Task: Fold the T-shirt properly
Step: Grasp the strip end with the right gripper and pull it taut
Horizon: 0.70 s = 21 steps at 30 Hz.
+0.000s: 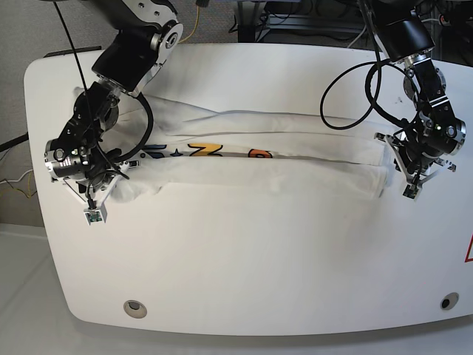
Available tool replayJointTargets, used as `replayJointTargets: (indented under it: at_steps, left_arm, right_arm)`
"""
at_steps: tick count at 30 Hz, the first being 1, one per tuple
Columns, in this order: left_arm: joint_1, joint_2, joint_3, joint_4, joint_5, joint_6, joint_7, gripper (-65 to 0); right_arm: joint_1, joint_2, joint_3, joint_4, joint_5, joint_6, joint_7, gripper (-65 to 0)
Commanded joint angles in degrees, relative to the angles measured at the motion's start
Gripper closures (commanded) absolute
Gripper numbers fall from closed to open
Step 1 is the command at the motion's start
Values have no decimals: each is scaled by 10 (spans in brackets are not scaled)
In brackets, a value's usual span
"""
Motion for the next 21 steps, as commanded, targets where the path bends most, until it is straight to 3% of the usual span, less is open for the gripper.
replayJointTargets:
  at_steps: [1,21]
  left_arm:
    - [-9,-6,-1,7,-2,0,-16,-18]
    - [0,-5,0,-1,-2,0,-26,-18]
  right_arm:
    - [-3,-9,-2,28,3,1,4,0]
    - [-73,-14,-4,76,3,1,-14,0]
